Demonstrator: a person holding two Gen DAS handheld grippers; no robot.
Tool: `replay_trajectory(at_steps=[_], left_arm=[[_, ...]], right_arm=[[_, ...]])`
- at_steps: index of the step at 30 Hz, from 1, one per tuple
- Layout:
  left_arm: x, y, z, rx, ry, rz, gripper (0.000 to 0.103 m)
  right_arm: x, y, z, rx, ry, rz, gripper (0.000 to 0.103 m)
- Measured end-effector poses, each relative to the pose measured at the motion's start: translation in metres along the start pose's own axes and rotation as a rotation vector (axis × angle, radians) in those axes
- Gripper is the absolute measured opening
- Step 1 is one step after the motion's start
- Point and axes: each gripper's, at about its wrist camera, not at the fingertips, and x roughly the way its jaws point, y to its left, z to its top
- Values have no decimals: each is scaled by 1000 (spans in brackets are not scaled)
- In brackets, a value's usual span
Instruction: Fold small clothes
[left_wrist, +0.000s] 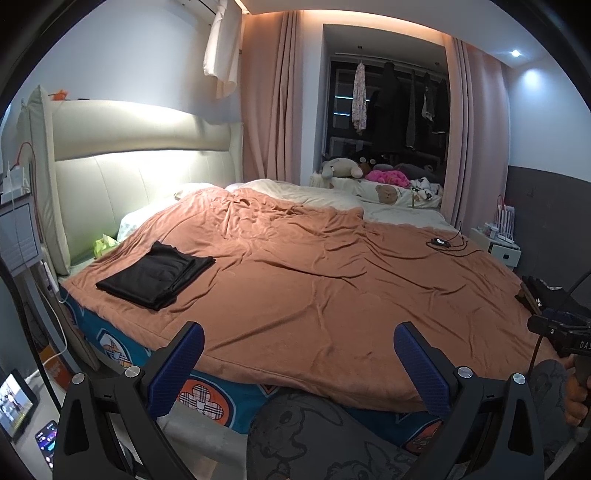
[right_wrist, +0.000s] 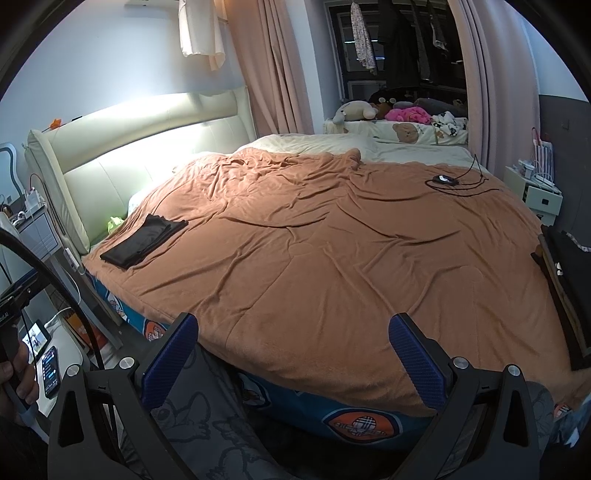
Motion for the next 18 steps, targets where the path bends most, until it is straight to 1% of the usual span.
replay_trajectory(at_steps=[18], left_arm=[[-1, -4, 2, 2, -7, -14, 103]], right_arm=[[-4, -3, 1, 6, -8, -10, 103]])
